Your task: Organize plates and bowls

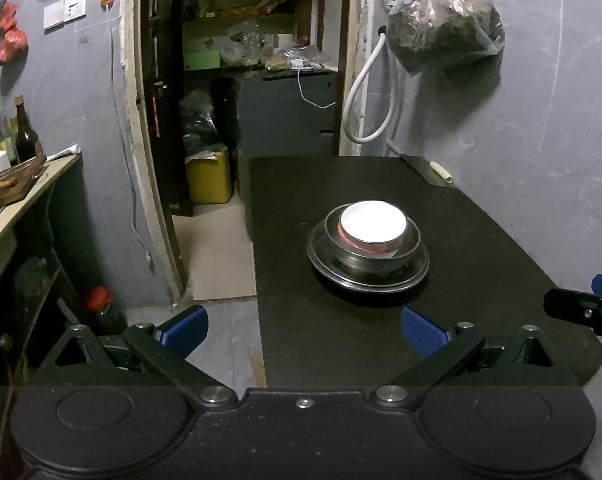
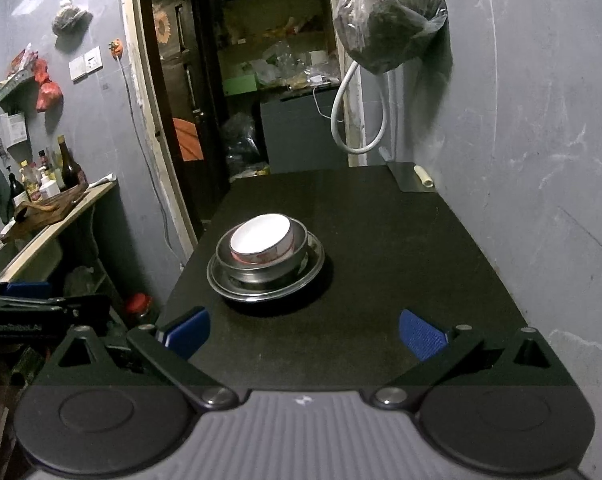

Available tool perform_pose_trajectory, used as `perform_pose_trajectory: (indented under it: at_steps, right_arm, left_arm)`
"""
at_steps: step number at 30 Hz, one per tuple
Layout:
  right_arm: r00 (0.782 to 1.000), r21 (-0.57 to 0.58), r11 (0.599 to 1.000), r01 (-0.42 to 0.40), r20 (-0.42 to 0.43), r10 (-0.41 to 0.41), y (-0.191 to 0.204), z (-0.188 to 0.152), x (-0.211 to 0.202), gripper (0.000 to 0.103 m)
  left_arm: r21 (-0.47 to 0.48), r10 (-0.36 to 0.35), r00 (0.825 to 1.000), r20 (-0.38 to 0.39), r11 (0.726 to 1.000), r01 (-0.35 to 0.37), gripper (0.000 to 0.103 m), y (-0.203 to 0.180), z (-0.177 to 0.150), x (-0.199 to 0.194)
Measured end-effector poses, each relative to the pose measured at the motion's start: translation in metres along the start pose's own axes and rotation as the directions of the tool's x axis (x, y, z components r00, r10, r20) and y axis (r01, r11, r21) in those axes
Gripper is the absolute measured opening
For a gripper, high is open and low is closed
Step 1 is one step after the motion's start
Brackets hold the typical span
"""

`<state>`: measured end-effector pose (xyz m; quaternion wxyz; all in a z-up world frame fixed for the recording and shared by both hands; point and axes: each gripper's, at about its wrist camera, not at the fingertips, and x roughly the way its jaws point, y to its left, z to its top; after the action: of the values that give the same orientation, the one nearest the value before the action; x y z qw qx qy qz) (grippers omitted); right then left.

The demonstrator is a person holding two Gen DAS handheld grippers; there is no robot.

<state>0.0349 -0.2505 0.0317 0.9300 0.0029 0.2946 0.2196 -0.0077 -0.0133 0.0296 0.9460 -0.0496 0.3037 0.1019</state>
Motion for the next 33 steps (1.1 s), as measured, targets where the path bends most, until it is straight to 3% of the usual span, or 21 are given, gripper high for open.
perform_pose_trajectory:
  at_steps: [33]
  right_arm:
    - [0.999,0.009,1.0,0.008,-0.047,-0.008,0.004,-0.005,0.012,0.103]
  left_arm:
    - [0.012,0.003,1.0,-0.027,1.0,-0.003,0.102,0.005,-0.003,0.007]
